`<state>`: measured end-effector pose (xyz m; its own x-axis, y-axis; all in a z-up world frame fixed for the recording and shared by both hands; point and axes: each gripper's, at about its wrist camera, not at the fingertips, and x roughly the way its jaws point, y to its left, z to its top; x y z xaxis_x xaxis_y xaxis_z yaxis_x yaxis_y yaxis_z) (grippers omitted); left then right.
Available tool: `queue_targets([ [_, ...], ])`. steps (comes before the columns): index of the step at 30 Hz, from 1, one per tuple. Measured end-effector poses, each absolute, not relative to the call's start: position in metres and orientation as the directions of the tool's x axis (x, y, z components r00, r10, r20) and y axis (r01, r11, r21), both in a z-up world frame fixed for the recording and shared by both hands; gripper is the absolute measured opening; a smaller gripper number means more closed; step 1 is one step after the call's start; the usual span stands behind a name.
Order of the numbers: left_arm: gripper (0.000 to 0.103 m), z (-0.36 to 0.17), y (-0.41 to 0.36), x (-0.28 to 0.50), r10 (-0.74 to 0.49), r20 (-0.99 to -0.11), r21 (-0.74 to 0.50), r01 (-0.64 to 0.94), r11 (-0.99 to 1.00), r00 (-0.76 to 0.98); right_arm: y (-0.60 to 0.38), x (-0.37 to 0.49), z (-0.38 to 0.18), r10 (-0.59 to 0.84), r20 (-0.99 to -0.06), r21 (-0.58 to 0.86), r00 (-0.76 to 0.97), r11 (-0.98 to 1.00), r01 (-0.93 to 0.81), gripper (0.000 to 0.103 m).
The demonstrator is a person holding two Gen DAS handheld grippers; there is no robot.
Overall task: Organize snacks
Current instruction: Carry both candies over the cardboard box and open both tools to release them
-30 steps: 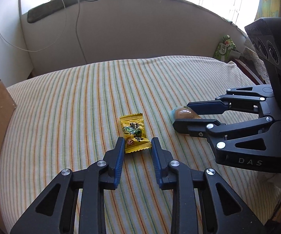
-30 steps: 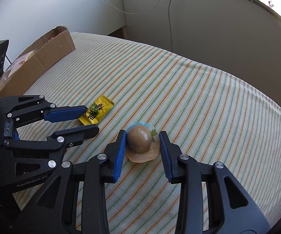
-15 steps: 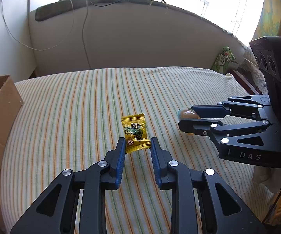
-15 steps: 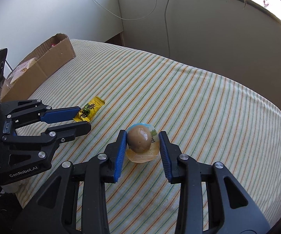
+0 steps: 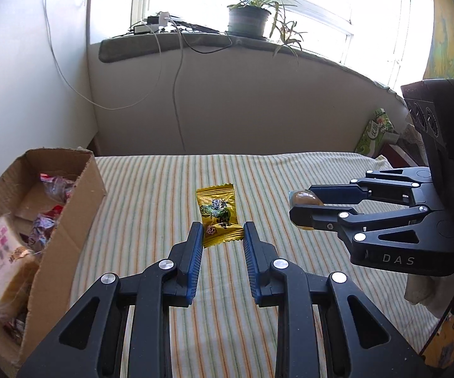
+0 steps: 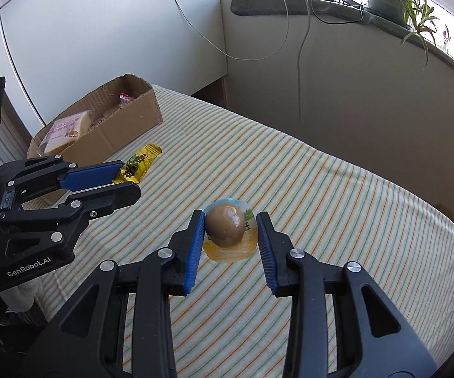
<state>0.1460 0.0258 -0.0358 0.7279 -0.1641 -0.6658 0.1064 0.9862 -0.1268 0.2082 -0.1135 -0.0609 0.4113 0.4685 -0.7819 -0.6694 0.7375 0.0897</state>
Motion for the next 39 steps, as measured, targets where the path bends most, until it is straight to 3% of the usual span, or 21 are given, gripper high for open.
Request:
queue_targets([
  [19,0.024,-0.013,0.12,0.115,-0.011,-0.614,-0.116,-0.076,0.99,0.79,-0.005,0.205,-0.03,0.545,-0.745,0.069,0.384,0.636,-0.769,0.035],
  [39,0.024,-0.01,0.188,0.113,0.104,-0.617,-0.084,-0.197,0.977,0.78,0.087,0.209,-0.029,0.603,-0.732,0.094,0.317,0.55,-0.83,0.035],
])
